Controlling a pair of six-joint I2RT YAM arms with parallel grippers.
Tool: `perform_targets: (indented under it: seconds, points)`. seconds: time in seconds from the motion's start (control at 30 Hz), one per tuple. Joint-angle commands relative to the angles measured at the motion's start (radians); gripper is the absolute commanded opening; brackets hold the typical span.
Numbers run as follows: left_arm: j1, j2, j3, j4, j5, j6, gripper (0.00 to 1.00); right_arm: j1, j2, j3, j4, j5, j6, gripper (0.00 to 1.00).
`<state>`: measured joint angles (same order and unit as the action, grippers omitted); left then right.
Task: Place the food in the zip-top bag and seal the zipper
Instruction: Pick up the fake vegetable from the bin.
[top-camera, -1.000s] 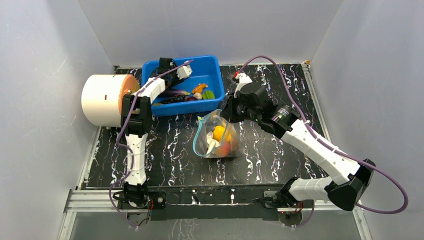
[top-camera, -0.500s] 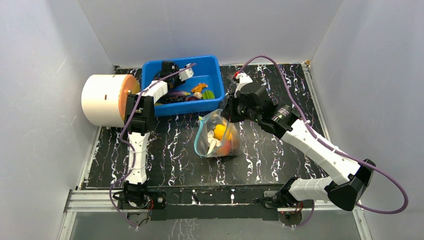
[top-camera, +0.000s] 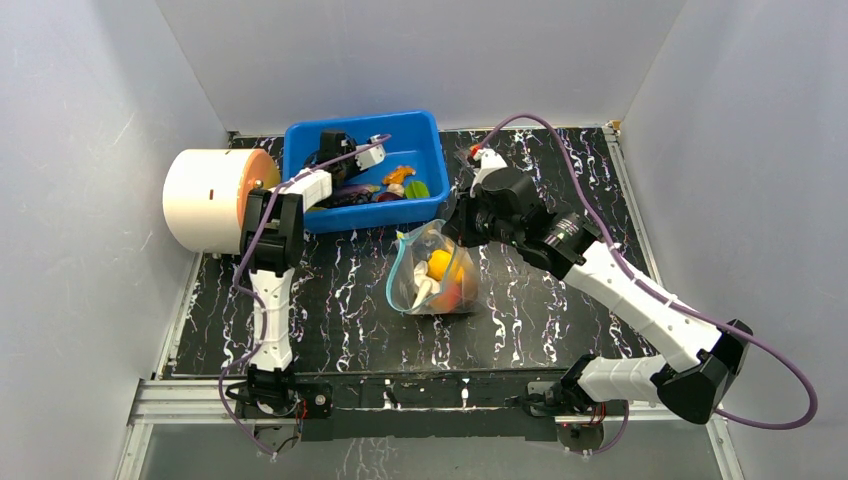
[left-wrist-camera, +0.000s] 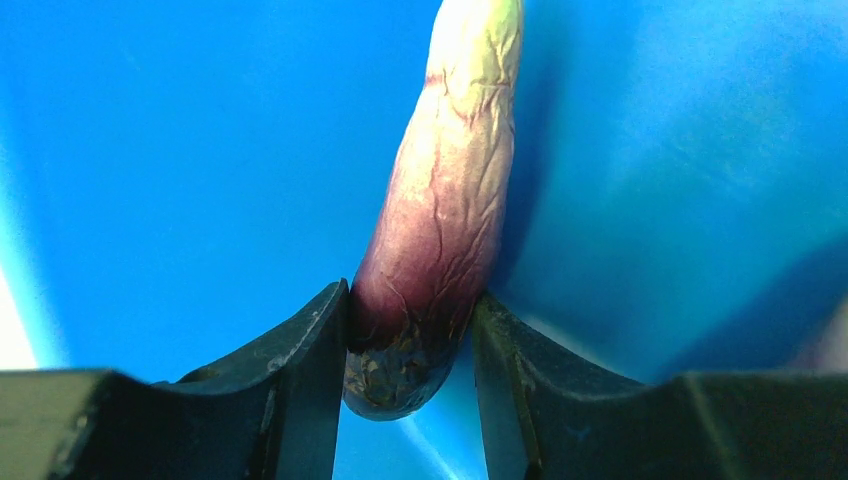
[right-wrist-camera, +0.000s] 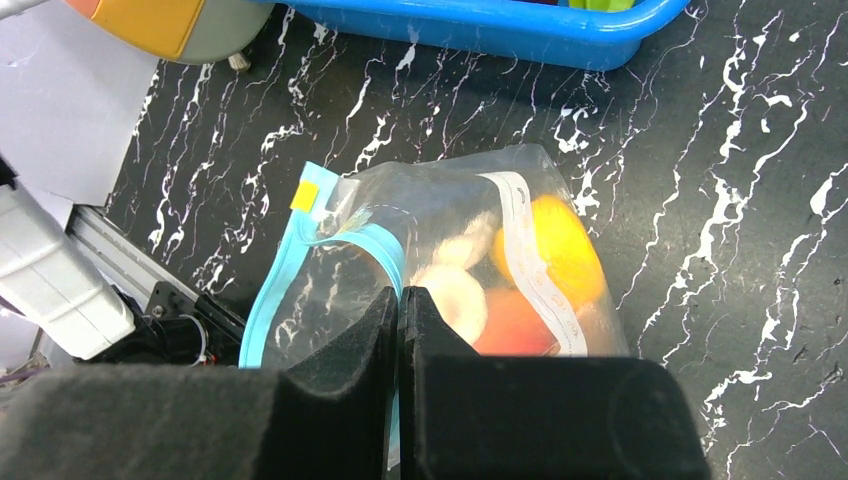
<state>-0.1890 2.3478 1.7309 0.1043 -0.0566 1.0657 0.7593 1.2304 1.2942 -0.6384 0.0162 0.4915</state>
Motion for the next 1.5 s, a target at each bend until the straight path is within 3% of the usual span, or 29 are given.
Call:
perform_targets:
  seconds: [0.0, 0.43, 0.57, 1.0, 1.2, 1.33, 1.47]
  points:
    - [-0.017, -0.190, -0.078, -0.022, 0.057, -0.050, 0.25, 0.004, -0.050, -0.022, 0.093, 0.010, 0.012, 0.00]
    - [-0.067, -0.427, -0.119, -0.153, 0.142, -0.200, 0.25, 0.004, -0.144, -0.099, 0.101, 0.056, 0.032, 0.00]
    - [-0.075, -0.524, -0.155, -0.187, 0.252, -0.307, 0.25, 0.005, -0.180, -0.123, 0.098, 0.077, 0.055, 0.00]
    - [-0.084, -0.911, -0.470, -0.014, 0.653, -0.859, 0.24, 0.004, -0.263, -0.235, 0.151, 0.138, 0.157, 0.00]
    - [-0.086, -1.095, -0.638, 0.084, 0.713, -1.067, 0.30, 0.004, -0.252, -0.229, 0.172, 0.146, 0.178, 0.00]
    - [-0.088, -1.181, -0.702, 0.076, 0.771, -1.193, 0.30, 0.005, -0.252, -0.226, 0.196, 0.127, 0.244, 0.00]
    - [-0.090, -1.288, -0.809, 0.184, 0.820, -1.354, 0.29, 0.004, -0.254, -0.249, 0.224, 0.134, 0.285, 0.00]
